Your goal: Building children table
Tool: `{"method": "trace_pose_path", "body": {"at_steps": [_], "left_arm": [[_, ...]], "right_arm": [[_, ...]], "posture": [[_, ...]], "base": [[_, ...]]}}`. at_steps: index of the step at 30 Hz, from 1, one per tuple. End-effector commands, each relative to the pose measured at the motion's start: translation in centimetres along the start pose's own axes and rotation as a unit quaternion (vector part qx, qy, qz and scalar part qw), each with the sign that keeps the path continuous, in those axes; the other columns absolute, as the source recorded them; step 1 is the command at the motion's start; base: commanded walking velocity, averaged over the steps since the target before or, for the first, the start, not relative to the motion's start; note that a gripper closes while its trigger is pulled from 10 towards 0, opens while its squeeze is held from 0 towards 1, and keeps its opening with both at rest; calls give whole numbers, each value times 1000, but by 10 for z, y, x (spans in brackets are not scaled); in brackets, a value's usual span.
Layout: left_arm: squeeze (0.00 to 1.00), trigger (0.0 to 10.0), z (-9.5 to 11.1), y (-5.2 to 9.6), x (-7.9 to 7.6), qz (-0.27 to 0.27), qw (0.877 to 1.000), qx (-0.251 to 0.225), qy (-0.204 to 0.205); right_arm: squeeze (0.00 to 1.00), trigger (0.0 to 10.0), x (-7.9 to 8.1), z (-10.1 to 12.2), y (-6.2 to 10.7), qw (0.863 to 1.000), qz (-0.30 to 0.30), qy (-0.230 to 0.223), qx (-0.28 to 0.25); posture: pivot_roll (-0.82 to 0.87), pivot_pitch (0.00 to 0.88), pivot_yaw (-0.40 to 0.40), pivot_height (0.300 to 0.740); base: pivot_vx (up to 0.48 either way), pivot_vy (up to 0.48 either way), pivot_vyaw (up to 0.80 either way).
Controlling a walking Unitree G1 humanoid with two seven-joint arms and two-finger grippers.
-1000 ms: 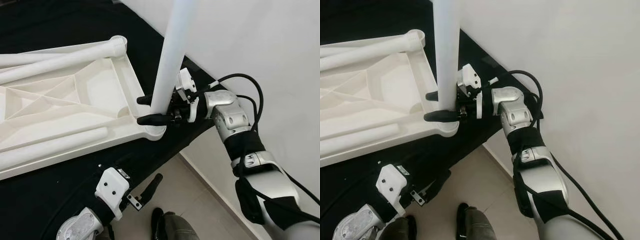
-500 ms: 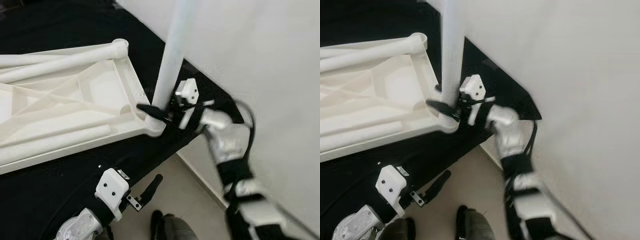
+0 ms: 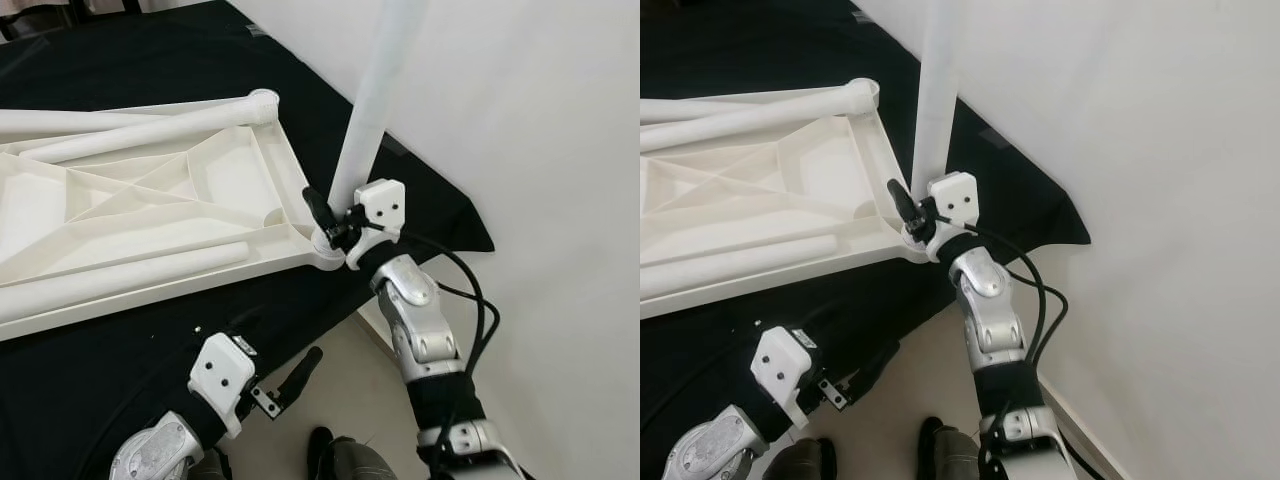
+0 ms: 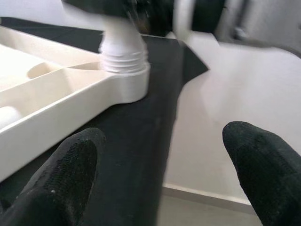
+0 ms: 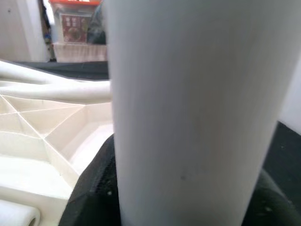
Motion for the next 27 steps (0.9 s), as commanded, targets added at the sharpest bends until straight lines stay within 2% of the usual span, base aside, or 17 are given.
{"method": "trace_pose_path", "body": {"at_steps": [1,3,5,6,7,9,12,15,18,21,22,24,25,27], "left_arm": [[0,10000,-3,1,-3,0,1000,7,8],[0,10000,-3,1,-3,-1,1000,6,8],[0,10000,-3,0,-3,-6,1000,6,7],[0,10000,-3,0,-3,-6,1000,6,7],[0,10000,-4,0,-4,-10,1000,5,7],[0,10000,-4,-1,-4,-11,1000,5,7],[0,10000,-3,-1,-5,-11,1000,5,7],[0,10000,-3,0,-5,-10,1000,5,7],[0,10000,-2,0,-6,-10,1000,5,6],[0,10000,-2,1,-7,-11,1000,6,5],[0,10000,-2,1,-7,-11,1000,6,5],[0,10000,-1,2,-7,-11,1000,6,5],[0,10000,-1,2,-8,-11,1000,7,5],[0,10000,-1,2,-8,-11,1000,7,4]], "right_arm": [[1000,10000,7,-31,7,997,32,-18,74],[1000,10000,8,-29,6,996,46,-20,73],[1000,10000,3,-10,3,989,132,-22,65],[1000,10000,3,-10,3,989,132,-22,65],[0,10000,-12,13,2,974,218,-13,66],[0,10000,-16,19,3,969,240,-9,66],[0,10000,-30,33,6,947,306,14,93],[0,10000,-36,41,7,929,348,22,125],[0,10000,-37,43,6,921,364,25,135],[0,10000,-38,47,4,900,405,24,158],[0,10000,-38,47,4,900,405,24,158],[0,9725,-39,50,2,892,421,18,164],[0,4980,-39,52,-1,892,421,17,163],[0,4627,-39,55,-4,890,426,12,160]], "posture": [[111,255,-129,740],[111,255,-129,740],[117,255,-123,740],[117,255,-123,740],[122,254,-127,740],[122,254,-127,740],[132,259,-133,740],[143,263,-135,740],[144,264,-135,740],[153,268,-135,740],[153,268,-135,740],[158,270,-137,740],[163,273,-137,740],[163,273,-137,740]], "base": [[0,0,0],[0,0,0],[0,0,0],[0,0,0],[0,0,0],[0,0,0],[0,0,0],[0,0,0],[0,0,0],[0,0,0],[0,0,0],[0,0,0],[0,0,0],[0,0,0]]}}
Point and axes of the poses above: a point about 5 cm out from each wrist's last joint towards the gripper, its own y axis pointing back from the gripper into the wrist, its own z axis along the axis of the wrist's last joint, x = y × z, the point moved 2 cm from there along -y, pointing out of the wrist towards the gripper, and after that the axes turned 13 degrees about -y, right-handed, at the moved point
